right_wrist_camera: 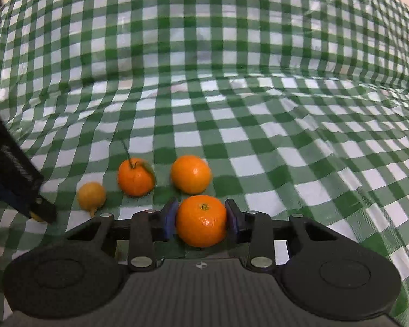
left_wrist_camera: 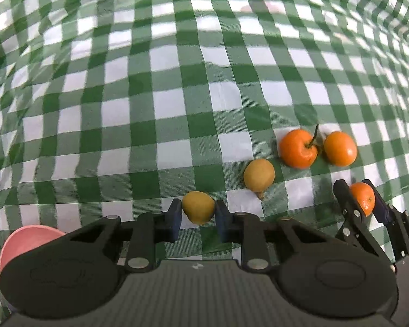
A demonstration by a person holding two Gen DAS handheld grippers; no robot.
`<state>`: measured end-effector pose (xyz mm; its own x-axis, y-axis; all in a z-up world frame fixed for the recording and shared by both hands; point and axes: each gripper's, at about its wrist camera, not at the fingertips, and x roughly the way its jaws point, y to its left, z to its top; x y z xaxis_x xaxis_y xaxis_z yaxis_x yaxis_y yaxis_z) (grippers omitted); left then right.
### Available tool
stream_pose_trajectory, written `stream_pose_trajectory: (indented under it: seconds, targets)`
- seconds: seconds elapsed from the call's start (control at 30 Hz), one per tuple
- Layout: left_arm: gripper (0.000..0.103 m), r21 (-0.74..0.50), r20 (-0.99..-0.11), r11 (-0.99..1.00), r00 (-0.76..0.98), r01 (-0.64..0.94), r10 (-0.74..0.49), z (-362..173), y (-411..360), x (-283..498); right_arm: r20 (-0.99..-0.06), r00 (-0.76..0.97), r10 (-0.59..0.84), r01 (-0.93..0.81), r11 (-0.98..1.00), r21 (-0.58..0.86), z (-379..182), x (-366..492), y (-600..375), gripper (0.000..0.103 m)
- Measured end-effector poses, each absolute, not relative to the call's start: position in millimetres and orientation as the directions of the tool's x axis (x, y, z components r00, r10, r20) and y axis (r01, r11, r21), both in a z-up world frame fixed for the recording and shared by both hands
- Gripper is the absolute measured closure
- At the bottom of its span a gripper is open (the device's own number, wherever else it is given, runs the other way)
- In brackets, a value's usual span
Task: Organize fruits
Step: 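Carry the tangerine and yellow tomato toward the pink plate with both tools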
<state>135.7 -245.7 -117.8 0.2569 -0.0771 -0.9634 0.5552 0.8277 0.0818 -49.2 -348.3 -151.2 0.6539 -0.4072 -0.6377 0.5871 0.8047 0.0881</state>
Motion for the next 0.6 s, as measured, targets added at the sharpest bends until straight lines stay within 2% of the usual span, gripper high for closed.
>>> stream_pose_trajectory:
  seconds: [0.33,0.6]
  targets:
    - [0.074,0.026,-0.952,0.864,0.275,0.503,-0.131,-60.8,-189.4,103.9,-0.620,0.650,-0.440,0.617,0.782,0.093,-150.8,-51.6,-350.8,0.064]
    - [0.074,0.068,-0.936,0.882,0.335,0.467,-0.105,-18.0,-112.3,62.8,-0.547,0.696,-0.465,0.587,0.808,0.060,-98.5,-90.7,-308.3,0.064]
